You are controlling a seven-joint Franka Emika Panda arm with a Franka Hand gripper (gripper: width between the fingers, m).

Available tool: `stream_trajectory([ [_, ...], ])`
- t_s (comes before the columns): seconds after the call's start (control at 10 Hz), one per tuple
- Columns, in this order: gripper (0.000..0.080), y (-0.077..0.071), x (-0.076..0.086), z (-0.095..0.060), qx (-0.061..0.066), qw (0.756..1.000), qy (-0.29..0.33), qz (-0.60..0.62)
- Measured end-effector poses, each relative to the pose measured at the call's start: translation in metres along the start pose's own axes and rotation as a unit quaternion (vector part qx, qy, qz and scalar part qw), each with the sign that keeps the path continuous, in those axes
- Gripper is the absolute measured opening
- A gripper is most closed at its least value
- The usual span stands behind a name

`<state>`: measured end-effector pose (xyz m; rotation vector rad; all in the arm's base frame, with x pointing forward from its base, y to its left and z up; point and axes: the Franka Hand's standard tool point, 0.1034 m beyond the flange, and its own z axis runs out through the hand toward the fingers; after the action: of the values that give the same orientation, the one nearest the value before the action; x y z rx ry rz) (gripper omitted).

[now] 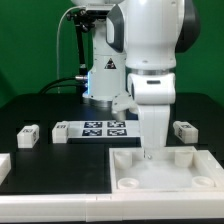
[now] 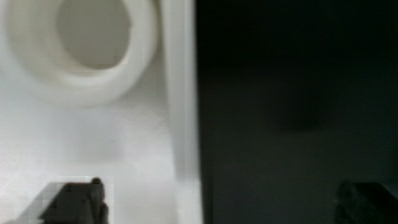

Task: Assemble one leg

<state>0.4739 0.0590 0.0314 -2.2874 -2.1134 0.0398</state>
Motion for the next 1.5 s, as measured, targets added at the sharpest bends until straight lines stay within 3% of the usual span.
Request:
stream_trajectory([
  [0.2, 0.0649, -0.008, 0.011, -0.024, -0.015, 0.999, 0.000, 0.038],
  [0.3, 0.0649, -0.010, 0.022, -0.045, -0.025, 0.997, 0.000, 0.072],
  [0.4, 0.0649, -0.012, 0.029, -0.051, -0.031, 0.994, 0.002, 0.108],
  [0.7, 0.0649, -0.013, 0.029, -0.048, -0.027, 0.981, 0.005, 0.191],
  [0.9, 0.0649, -0.013, 0.029, -0.048, -0.024, 0.953, 0.010, 0.303],
  [1.1, 0.0649, -0.022, 0.029, -0.044, -0.015, 0.907, 0.018, 0.421],
  [1.3, 0.0649, -0.038, 0.041, -0.041, 0.002, 0.829, 0.021, 0.559],
  [1.5, 0.0649, -0.051, 0.057, -0.038, 0.007, 0.827, 0.018, 0.562],
])
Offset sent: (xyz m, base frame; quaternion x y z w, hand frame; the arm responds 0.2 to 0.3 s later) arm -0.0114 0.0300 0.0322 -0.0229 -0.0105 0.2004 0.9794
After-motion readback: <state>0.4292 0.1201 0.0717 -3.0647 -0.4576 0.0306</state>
